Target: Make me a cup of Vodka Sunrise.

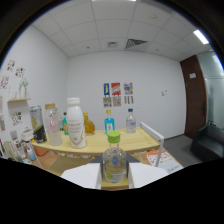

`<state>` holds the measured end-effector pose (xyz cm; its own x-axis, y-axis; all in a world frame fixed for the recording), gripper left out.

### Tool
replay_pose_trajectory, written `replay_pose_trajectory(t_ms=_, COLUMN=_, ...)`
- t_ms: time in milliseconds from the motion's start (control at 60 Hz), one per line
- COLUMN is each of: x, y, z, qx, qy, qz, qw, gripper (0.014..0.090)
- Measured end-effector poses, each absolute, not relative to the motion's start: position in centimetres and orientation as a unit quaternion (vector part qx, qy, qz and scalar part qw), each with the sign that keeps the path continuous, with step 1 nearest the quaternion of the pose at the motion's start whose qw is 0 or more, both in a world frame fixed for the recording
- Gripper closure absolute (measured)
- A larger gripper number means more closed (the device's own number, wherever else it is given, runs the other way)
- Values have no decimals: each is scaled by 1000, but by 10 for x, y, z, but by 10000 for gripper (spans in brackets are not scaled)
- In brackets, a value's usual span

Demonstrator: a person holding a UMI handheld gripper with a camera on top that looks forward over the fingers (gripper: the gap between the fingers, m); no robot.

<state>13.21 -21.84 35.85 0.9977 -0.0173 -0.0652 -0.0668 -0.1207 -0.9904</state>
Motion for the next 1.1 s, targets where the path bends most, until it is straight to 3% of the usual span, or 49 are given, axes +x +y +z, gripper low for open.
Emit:
replay_pose_trajectory(t_ms=400, x=144, y=-234, z=171, qx=-819, qy=50, qz=21, qw=571, gripper=694)
replay_pose_trajectory(t_ms=633, x=141, y=-224, z=138, qx=-830, qy=-61, qz=-66, qw=550, gripper=695)
replay_pose_trajectory(t_ms=917, x=128, y=-206, z=150, qx=-735, qy=-350, qz=-298, qw=498, gripper=698)
replay_pose_trajectory(t_ms=1100, x=121, y=-197, z=163, qx=-612, qy=-501, qz=-437, qw=429, gripper=698)
